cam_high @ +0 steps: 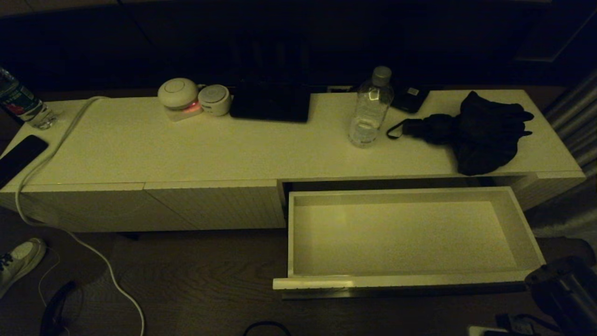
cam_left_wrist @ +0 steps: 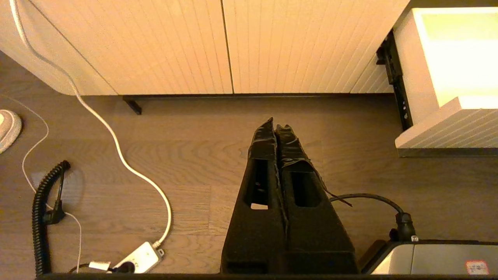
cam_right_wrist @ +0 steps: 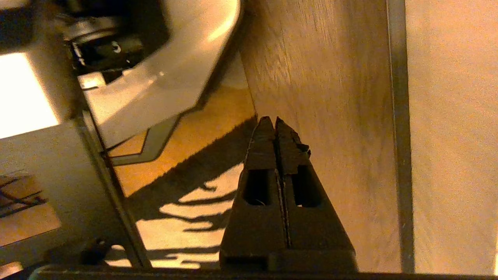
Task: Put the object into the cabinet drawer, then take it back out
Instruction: Close the drawer
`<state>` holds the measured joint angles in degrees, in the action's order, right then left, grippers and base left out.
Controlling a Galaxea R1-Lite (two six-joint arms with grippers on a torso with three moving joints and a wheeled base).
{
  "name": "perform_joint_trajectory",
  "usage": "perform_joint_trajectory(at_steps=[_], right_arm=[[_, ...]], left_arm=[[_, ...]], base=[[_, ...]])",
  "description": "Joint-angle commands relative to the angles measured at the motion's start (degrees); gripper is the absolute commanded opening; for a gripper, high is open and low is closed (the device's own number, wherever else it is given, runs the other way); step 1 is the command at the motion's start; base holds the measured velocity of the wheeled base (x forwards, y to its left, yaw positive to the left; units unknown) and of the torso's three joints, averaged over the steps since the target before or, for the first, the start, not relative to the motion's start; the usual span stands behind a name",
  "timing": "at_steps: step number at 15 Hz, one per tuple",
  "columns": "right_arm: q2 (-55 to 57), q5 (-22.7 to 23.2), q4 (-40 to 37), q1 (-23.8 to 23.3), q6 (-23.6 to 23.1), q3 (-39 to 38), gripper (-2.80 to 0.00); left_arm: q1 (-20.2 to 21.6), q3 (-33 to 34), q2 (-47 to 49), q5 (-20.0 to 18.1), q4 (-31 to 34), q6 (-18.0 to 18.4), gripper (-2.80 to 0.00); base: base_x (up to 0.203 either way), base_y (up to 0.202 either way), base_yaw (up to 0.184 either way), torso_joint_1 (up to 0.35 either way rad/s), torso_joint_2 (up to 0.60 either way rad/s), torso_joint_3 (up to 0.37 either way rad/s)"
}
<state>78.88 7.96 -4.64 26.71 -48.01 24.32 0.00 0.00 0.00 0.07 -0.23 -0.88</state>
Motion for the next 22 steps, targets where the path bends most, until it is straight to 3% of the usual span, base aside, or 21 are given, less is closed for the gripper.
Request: perform_joint_trajectory(at_steps=[1,5,8,12,18,22], right_arm=[[4.3,-0.3,2.4,-2.9,-0.3,0.7,-2.80],[8.2,-5.0,9.3,-6.1,0.4,2.0,-2.80],[11.2,-5.8,12.4,-6.1,0.6,2.9,-2.80],[14.6,-6.7,16.7,-6.0,4.4,5.6,-2.80],[18.3,-9.0,25.4,-5.9,4.4,5.9,-2.80],[21.4,-13.4,31.5,-5.4,4.4,7.8,-2.80]], left_arm=[[0.0,0.0,0.0,0.0,0.0,0.0,-2.80],[0.0,0.1,0.0,0.0,0.0,0.0,-2.80],[0.0,0.1,-0.1,0.0,0.0,0.0,-2.80],[0.0,0.0,-0.1,0.0,-0.1,0.0,-2.80],[0.0,0.1,-0.1,0.0,0.0,0.0,-2.80],[0.0,0.0,-0.1,0.0,0.0,0.0,-2.80]], base=[[0.000,0.000,0.000,0.000,0.00,0.000],[0.000,0.000,0.000,0.000,0.00,0.000],[0.000,0.000,0.000,0.000,0.00,0.000],[0.000,0.000,0.000,0.000,0.00,0.000],[0.000,0.000,0.000,0.000,0.00,0.000],[0.000,0.000,0.000,0.000,0.00,0.000]])
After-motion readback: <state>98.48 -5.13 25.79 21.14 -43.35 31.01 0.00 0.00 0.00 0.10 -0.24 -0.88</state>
